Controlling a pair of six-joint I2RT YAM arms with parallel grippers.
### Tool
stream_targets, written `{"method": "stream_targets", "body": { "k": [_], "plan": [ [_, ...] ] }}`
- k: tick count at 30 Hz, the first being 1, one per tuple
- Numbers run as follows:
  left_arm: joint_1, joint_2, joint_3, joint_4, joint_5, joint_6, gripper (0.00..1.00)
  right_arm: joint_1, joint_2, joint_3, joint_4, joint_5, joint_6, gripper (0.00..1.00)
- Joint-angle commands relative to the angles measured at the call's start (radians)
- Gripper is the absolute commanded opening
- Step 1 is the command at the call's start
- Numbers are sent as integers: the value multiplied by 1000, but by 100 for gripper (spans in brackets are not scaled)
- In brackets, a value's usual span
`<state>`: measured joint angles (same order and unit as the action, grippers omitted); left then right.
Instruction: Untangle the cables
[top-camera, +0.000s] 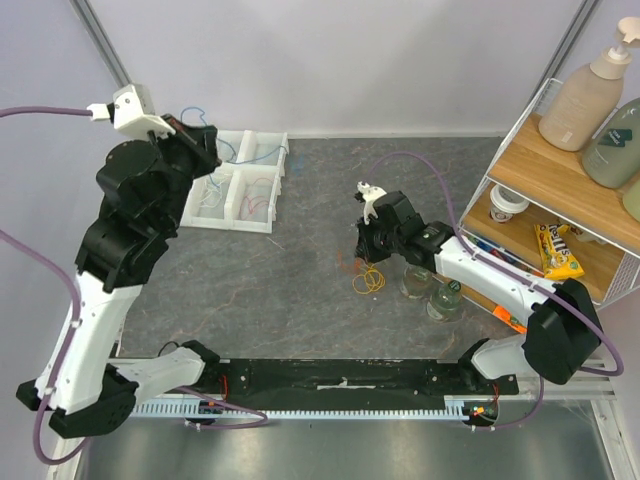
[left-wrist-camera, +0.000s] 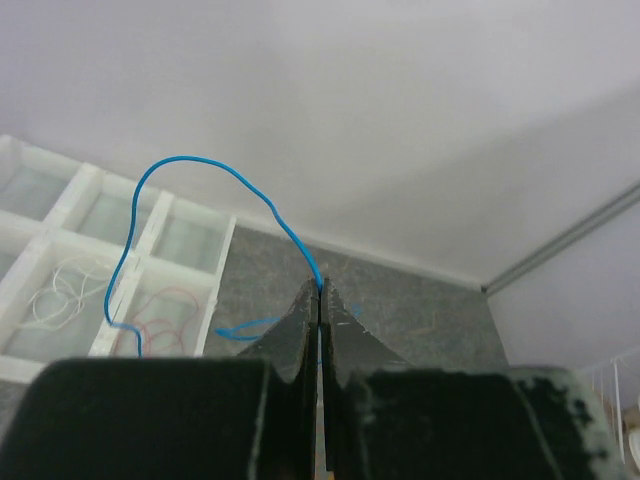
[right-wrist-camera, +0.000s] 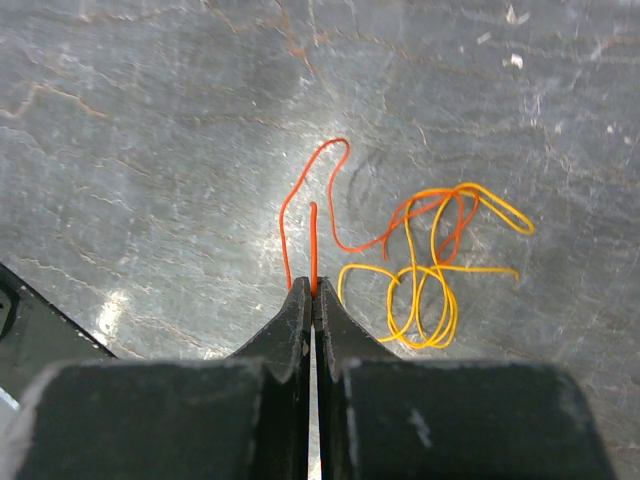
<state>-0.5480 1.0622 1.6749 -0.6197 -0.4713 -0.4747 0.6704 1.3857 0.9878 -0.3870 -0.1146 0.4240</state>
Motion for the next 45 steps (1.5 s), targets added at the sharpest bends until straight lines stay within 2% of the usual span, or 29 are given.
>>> {"method": "stream_targets", "body": {
  "k": [1,7,11,19,24,28,33,36,40,45],
  "plan": [
    [60,77,8,250,-84,9,2,4,-30,101,-30,-33,-63,0],
    [275,247,8,369,95,-221,2,5,2,221,-89,-46,-108,0],
    [378,386,46,416,209,-330,2,5,26,249,-102,-82,-114,0],
    [488,590,57,645,434,-389,2,1,24,244,-153,-57,-132,0],
    [508,696,80,750,499,-424,2,-15,49,255,-171,-43,-148,0],
    [511,768,155,761,523,-461,2,-34,62,261,-184,-46,-160,0],
    [510,814,351,752,543,-444,2,-58,87,278,-187,-56,-162,0],
    [505,808,453,744,522,-366,2,-66,101,288,-188,-62,-172,0],
    [507,750,416,765,474,-338,2,-75,96,284,-188,-71,-177,0],
    [508,800,397,802,532,-435,2,-80,98,276,-187,-86,-176,0]
  ]
}}
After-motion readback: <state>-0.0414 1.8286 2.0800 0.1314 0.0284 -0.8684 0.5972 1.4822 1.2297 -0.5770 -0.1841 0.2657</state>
